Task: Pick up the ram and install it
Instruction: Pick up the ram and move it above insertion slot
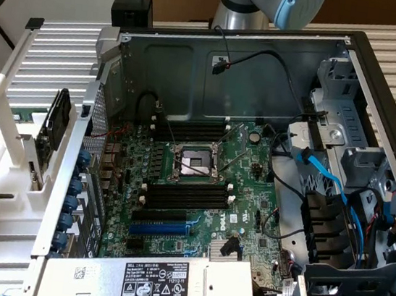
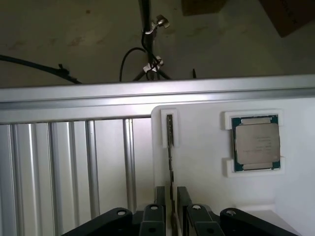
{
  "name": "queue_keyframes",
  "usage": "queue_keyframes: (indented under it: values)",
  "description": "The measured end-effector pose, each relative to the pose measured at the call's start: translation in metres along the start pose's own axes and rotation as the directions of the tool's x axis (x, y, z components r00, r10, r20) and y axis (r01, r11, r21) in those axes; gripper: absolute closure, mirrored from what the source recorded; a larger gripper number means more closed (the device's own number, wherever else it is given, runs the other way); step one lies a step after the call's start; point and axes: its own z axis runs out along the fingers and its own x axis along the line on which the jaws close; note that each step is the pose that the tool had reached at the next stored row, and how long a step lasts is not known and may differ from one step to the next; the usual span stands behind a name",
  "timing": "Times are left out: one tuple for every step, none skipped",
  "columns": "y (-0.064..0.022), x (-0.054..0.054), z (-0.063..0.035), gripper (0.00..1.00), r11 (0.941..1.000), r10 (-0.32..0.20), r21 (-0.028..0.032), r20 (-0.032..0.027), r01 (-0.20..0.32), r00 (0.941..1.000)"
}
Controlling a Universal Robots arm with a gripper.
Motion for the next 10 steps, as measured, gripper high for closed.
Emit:
queue_keyframes:
  values:
    - [-0.0002,-0.0001,0.0005,0.76,1.0000,0.000,-0.0002,-0.0001,0.000,1.0000]
    - [-0.0004,-0.0001,0.0012,0.76,1.0000,0.000,-0.0001,-0.0001,0.000,1.0000]
    - [-0.0006,-0.0001,0.0018,0.76,1.0000,0.000,-0.0001,-0.0001,0.000,1.0000]
    - [-0.0010,-0.0001,0.0024,0.76,1.0000,0.000,-0.0001,-0.0001,0.000,1.0000]
    - [-0.0012,-0.0001,0.0030,0.76,1.0000,0.000,-0.0001,-0.0001,0.000,1.0000]
    - [-0.0016,-0.0001,0.0035,0.76,1.0000,0.000,-0.0002,-0.0002,0.000,1.0000]
    - [-0.0020,-0.0001,0.0041,0.76,1.0000,0.000,-0.0001,-0.0001,0.000,1.0000]
    - [-0.0026,-0.0001,0.0048,0.76,1.0000,0.000,-0.0001,-0.0001,0.000,1.0000]
    - [-0.0031,-0.0002,0.0054,0.76,1.0000,0.000,-0.0001,-0.0001,0.000,1.0000]
    - [-0.0035,-0.0002,0.0060,0.76,1.0000,0.000,-0.0001,-0.0001,0.000,1.0000]
